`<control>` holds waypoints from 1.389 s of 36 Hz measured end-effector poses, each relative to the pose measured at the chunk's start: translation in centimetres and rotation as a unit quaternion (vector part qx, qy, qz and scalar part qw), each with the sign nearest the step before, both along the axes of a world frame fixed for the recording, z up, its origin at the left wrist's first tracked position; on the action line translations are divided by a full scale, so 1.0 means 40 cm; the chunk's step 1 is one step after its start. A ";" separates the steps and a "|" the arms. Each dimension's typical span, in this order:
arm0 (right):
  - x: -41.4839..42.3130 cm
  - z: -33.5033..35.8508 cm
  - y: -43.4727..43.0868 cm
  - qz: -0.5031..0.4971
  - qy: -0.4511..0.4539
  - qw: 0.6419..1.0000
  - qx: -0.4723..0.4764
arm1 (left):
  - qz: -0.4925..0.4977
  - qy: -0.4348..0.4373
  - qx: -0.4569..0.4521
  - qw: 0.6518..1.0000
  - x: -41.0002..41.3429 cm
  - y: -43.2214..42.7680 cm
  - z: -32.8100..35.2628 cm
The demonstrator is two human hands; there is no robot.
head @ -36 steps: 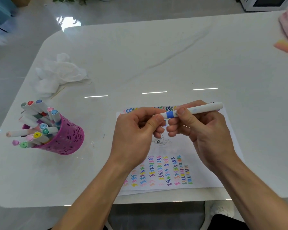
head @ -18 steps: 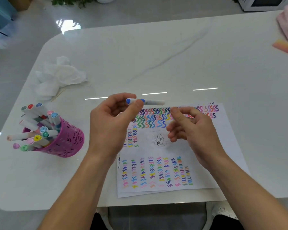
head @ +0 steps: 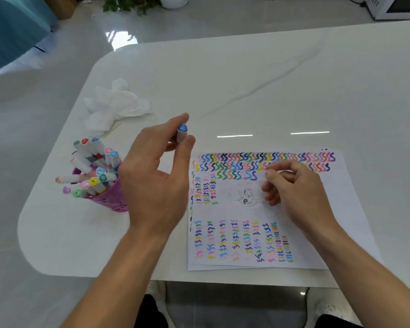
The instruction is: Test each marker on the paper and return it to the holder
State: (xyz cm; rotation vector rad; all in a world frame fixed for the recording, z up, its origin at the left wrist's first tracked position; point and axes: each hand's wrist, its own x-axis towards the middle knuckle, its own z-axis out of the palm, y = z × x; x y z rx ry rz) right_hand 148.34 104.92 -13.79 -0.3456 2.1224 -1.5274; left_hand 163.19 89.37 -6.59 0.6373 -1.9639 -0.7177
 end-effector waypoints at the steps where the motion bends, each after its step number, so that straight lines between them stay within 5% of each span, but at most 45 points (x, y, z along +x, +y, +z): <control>1: -0.001 0.000 -0.001 -0.001 0.001 1.000 0.001 | 0.005 -0.002 -0.030 1.000 0.009 -0.004 0.001; 13: -0.003 0.002 -0.002 -0.008 -0.005 1.000 -0.008 | 0.027 -0.016 -0.192 0.981 0.081 -0.034 0.018; 24: -0.003 0.001 -0.004 -0.005 0.000 1.000 -0.004 | 0.096 -0.049 -0.157 0.982 0.131 -0.071 0.023; 42: -0.003 -0.013 -0.011 -0.006 -0.009 1.000 -0.013 | 0.185 -0.251 -0.091 0.946 0.170 -0.104 -0.008; 50: 0.003 -0.007 -0.014 -0.011 -0.005 1.000 -0.011 | 0.181 -0.226 -0.122 0.949 0.162 -0.103 -0.015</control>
